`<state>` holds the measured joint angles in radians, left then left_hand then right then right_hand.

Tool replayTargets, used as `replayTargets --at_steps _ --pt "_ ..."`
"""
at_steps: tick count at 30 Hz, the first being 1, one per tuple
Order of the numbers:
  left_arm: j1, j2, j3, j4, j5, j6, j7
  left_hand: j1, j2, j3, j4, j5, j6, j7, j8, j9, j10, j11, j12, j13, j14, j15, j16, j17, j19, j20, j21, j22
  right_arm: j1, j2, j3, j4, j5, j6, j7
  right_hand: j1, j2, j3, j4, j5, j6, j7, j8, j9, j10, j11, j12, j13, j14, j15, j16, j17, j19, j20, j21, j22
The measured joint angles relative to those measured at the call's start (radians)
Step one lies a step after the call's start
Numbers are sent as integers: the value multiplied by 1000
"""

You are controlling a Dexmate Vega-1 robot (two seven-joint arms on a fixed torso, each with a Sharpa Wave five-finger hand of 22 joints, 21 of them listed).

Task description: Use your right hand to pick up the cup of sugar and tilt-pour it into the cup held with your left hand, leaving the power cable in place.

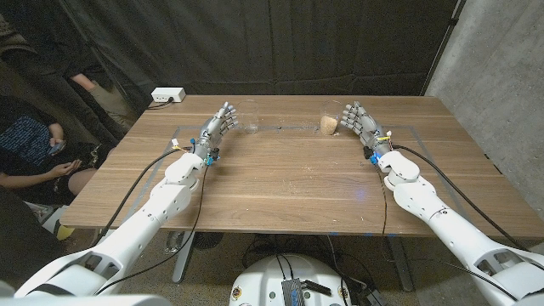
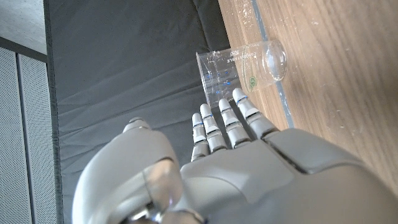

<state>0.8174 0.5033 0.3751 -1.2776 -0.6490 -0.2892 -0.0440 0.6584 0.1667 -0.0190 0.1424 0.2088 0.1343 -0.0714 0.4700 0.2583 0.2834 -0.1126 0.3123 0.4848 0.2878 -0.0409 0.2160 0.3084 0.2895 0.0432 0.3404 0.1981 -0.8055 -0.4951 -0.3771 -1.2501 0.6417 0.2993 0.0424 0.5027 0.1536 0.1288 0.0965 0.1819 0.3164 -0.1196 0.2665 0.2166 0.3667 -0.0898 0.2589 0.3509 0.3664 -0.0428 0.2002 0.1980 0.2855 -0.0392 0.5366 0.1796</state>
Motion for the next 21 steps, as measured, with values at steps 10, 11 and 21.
replayTargets --at_steps 10,11,21 --pt "-10 -3 2 13 0 0 -13 7 6 0 0 0 11 0 0 -3 4 -4 0 -3 0 0 0 -7 0 0 0 0 9 -1 -5 14 -9 7 8 25 -38 4 -30 0 -19 0 -12 0 -8 0 0 -8 -6 -1 -4 -7 0 0 -1 0" --pt "-11 -3 2 14 0 0 -15 16 -3 0 0 0 11 0 0 -3 4 -4 0 -5 0 0 0 -7 0 0 0 0 9 -5 -5 14 -11 8 11 26 -45 2 -33 0 -20 -2 -14 0 -12 -1 -2 -10 -9 2 -4 -7 0 0 -4 0" --pt "-1 21 5 -8 12 0 -21 15 -3 4 -5 0 11 0 0 -8 10 -1 -4 -12 2 2 0 -12 1 1 0 0 -3 -47 -2 1 -32 24 29 28 -80 -7 -51 0 -50 9 -27 0 -28 5 -9 -17 -23 -1 -8 -7 0 0 -16 0"
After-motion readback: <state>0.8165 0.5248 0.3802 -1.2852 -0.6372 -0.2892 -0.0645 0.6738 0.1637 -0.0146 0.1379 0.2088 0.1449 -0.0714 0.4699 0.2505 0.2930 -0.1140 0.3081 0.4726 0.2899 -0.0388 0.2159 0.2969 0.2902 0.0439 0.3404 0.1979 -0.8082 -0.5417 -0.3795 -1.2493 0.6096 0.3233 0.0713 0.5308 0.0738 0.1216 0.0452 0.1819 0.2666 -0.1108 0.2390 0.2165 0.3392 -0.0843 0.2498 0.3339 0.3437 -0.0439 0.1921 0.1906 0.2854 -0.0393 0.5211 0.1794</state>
